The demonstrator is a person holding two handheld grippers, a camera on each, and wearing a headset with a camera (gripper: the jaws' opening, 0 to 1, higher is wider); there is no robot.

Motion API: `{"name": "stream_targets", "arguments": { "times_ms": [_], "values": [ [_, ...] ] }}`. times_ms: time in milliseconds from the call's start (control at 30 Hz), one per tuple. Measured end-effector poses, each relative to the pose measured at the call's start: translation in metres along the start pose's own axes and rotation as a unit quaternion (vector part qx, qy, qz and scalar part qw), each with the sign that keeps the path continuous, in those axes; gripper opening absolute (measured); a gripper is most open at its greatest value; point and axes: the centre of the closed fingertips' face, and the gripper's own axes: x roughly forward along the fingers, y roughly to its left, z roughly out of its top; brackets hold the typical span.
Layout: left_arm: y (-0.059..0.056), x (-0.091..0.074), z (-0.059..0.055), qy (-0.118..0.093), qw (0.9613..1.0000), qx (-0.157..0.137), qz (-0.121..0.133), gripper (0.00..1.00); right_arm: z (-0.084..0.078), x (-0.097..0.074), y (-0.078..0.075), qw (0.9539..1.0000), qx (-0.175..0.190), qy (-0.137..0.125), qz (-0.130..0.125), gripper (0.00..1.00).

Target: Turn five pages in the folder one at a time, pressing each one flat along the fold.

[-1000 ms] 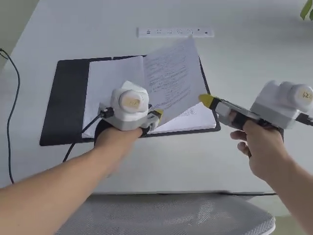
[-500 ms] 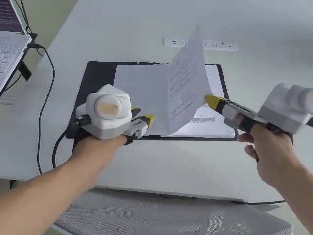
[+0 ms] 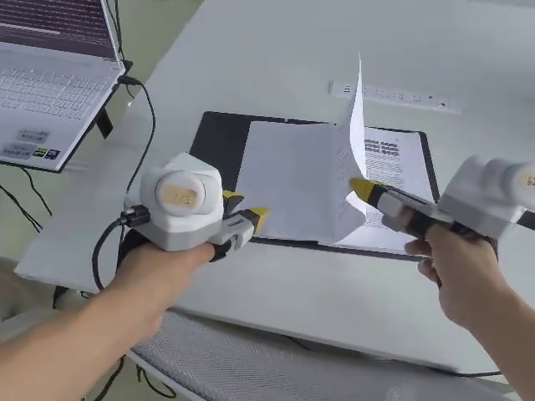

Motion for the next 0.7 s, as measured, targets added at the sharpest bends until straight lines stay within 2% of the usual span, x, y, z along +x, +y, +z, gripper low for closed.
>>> {"name": "stream_targets", "arguments": {
  "times_ms": [167, 467, 567, 633, 700],
  "values": [
    [0.012, -0.013, -0.004, -0.001, 0.9999, -0.008, 0.01, 0.22, -0.012, 0.019, 0.01, 0.9998, -0.001, 0.018, 0.008, 0.0],
    [0.032, -0.026, -0.013, 0.002, 0.9994, -0.022, 0.025, 0.22, -0.035, 0.052, 0.025, 0.9983, -0.003, 0.055, 0.02, 0.0],
    [0.042, -0.029, -0.018, 0.005, 0.9993, -0.026, 0.027, 0.22, -0.047, 0.065, 0.029, 0.9971, 0.001, 0.072, 0.025, 0.0],
    [0.042, -0.032, -0.02, 0.006, 0.9991, -0.03, 0.028, 0.22, -0.054, 0.072, 0.031, 0.9966, 0.0, 0.079, 0.027, 0.0],
    [0.044, -0.035, -0.023, 0.01, 0.9991, -0.03, 0.03, 0.22, -0.066, 0.08, 0.032, 0.9946, 0.003, 0.1, 0.027, 0.0]
  ]
}}
